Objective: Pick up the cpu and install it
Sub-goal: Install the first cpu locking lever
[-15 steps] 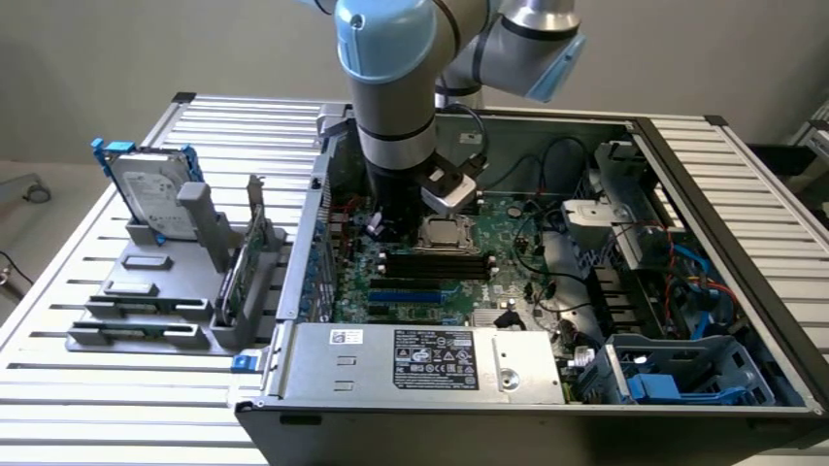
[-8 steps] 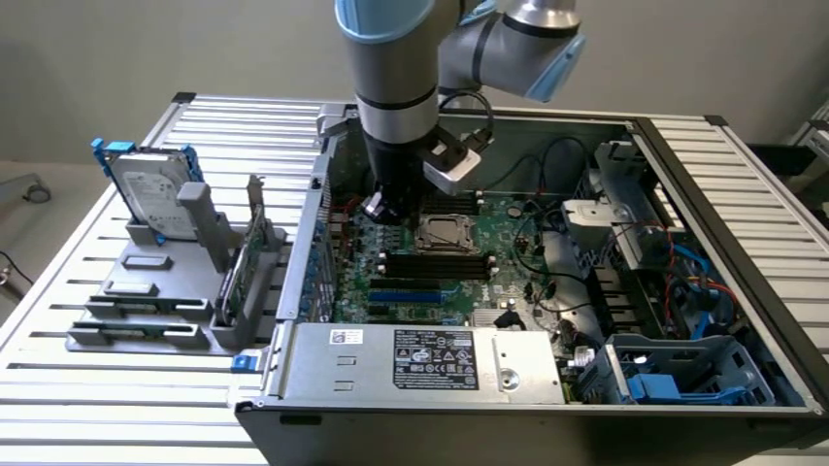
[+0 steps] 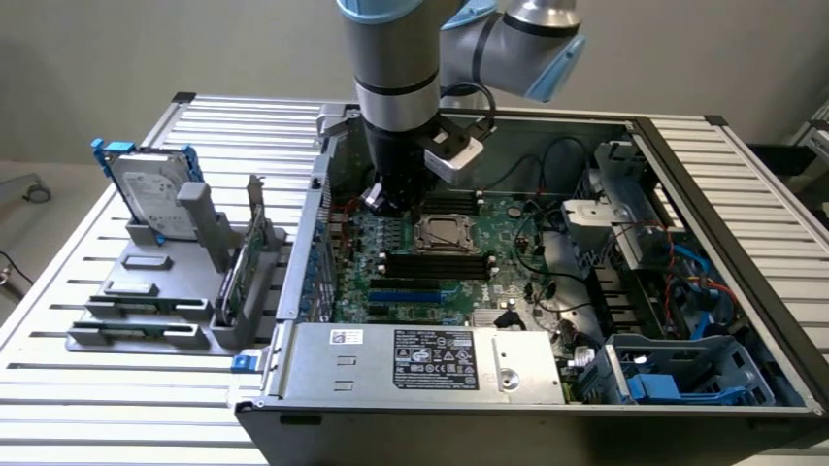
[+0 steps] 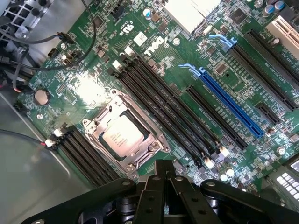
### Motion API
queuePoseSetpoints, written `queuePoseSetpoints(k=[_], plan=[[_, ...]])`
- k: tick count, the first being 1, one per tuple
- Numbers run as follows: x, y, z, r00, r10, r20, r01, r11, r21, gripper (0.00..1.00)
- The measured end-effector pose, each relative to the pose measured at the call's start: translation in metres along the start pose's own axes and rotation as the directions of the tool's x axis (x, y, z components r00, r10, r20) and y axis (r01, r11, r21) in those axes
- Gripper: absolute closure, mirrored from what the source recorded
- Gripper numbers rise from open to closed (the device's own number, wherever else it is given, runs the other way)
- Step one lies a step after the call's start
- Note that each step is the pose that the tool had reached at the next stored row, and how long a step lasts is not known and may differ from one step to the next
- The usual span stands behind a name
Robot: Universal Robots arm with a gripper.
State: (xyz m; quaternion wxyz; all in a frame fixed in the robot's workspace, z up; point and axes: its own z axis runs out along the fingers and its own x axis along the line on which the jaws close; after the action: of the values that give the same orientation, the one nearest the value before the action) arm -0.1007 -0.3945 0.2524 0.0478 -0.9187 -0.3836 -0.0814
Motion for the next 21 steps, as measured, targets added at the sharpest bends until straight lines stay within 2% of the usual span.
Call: queuePoseSetpoints(k=[3,6,17,21], plan=[[0.002,0.0023,0.0003,1.0,-0.001,0.0058,0.001,1.0,-0.0056,0.89],[0.005,0.0052,0.0008,1.0,-0.001,0.0079,0.001,1.0,-0.0077,0.89],[0.001,0.0133,0.0001,1.0,0.002,0.009,-0.002,1.0,-0.0093,0.89],[-0.001,0.0151,0.0026,1.0,0.002,0.0078,-0.002,0.9999,-0.0101,0.89]])
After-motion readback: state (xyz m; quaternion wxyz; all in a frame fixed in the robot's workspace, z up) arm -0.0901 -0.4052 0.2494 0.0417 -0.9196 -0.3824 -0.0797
